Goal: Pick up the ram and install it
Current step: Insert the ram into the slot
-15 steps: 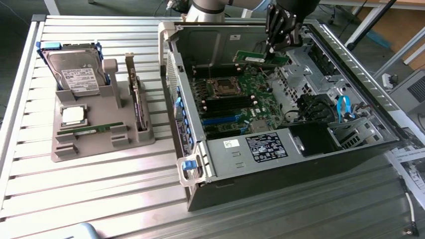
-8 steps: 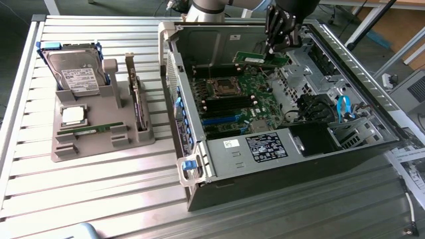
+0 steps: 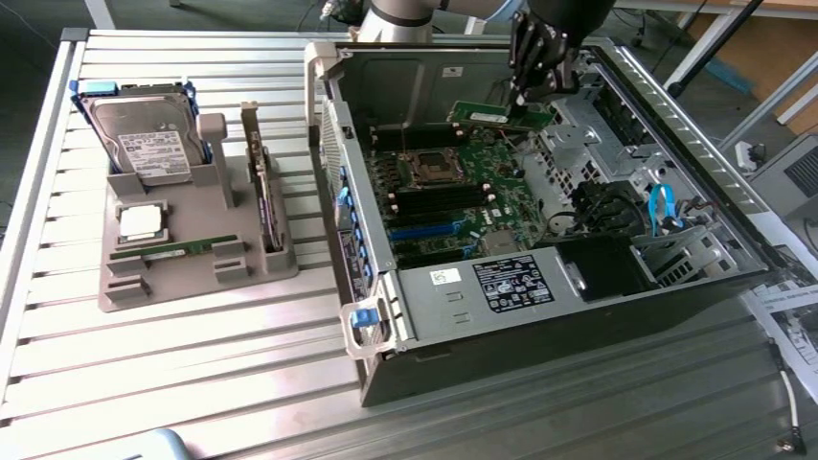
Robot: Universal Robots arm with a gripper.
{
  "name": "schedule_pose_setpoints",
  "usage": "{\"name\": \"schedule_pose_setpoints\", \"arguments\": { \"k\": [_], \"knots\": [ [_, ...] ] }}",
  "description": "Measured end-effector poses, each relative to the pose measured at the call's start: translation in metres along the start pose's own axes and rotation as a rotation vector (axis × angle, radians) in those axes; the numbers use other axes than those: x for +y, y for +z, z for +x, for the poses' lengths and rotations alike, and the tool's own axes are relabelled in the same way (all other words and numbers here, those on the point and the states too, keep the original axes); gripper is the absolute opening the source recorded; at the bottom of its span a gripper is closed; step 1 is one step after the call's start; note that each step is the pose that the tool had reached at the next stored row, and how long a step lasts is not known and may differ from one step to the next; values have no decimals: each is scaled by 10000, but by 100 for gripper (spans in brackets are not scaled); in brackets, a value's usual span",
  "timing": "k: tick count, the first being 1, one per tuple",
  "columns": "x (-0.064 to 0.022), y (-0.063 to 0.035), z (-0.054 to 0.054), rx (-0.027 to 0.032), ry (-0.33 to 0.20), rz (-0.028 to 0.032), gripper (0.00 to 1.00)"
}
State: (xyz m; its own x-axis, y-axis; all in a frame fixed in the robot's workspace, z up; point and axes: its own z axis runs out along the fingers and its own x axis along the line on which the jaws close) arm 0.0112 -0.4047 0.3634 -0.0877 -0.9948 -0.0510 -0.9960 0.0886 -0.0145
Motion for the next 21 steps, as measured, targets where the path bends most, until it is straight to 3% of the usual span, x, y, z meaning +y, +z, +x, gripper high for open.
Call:
{"name": "schedule_pose_setpoints", "arguments": {
  "k": [21],
  "knots": [
    [8, 68, 4, 0, 1, -1, 13]
  ]
}}
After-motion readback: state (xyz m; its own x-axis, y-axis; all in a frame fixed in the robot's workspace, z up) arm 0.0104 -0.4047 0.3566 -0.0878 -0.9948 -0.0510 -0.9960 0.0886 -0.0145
